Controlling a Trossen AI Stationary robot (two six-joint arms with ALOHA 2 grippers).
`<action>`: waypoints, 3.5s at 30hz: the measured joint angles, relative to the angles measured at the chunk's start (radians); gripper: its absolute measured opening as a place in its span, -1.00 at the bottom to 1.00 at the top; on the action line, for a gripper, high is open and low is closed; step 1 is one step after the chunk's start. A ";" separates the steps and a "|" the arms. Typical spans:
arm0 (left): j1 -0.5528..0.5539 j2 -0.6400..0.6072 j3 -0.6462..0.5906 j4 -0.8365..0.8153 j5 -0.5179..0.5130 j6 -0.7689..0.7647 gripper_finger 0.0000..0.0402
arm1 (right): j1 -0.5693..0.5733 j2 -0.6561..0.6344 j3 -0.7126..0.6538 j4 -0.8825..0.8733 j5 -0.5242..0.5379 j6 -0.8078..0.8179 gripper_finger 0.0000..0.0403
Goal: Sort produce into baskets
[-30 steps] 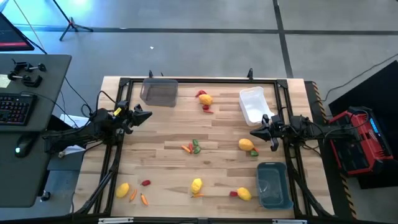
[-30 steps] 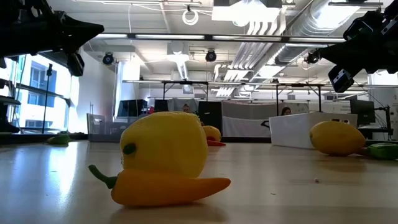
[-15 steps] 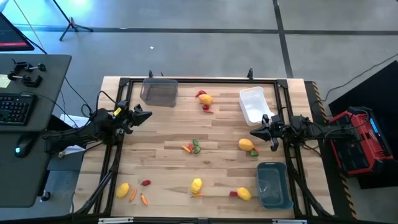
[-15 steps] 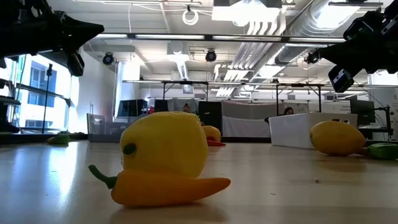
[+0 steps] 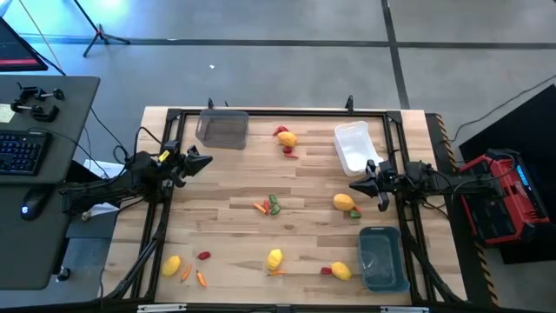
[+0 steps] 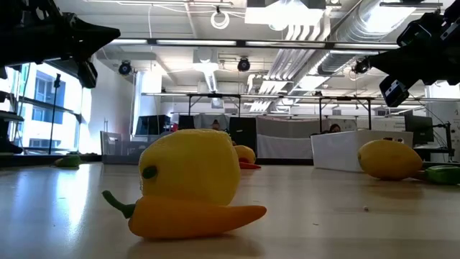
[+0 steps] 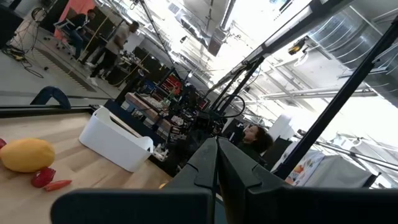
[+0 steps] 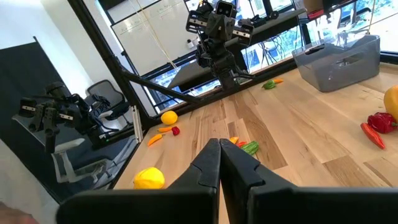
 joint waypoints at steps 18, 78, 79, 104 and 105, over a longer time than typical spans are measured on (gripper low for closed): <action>0.000 0.000 0.000 0.000 -0.002 0.000 -1.00 | 0.000 0.200 0.270 0.122 0.108 0.233 -0.89; 0.000 0.000 0.000 0.000 0.000 0.000 -1.00 | -0.024 1.070 0.835 -0.821 0.176 0.151 -0.09; 0.000 0.000 0.000 0.000 0.000 0.000 -1.00 | -0.048 1.050 0.835 -0.842 0.248 0.185 -0.09; 0.000 0.000 0.000 0.000 0.000 0.000 -1.00 | -0.690 1.108 0.834 -0.801 0.216 -0.097 0.19; 0.000 0.000 0.000 0.000 0.000 0.000 -1.00 | -0.696 1.111 0.834 -0.799 0.190 -0.080 0.19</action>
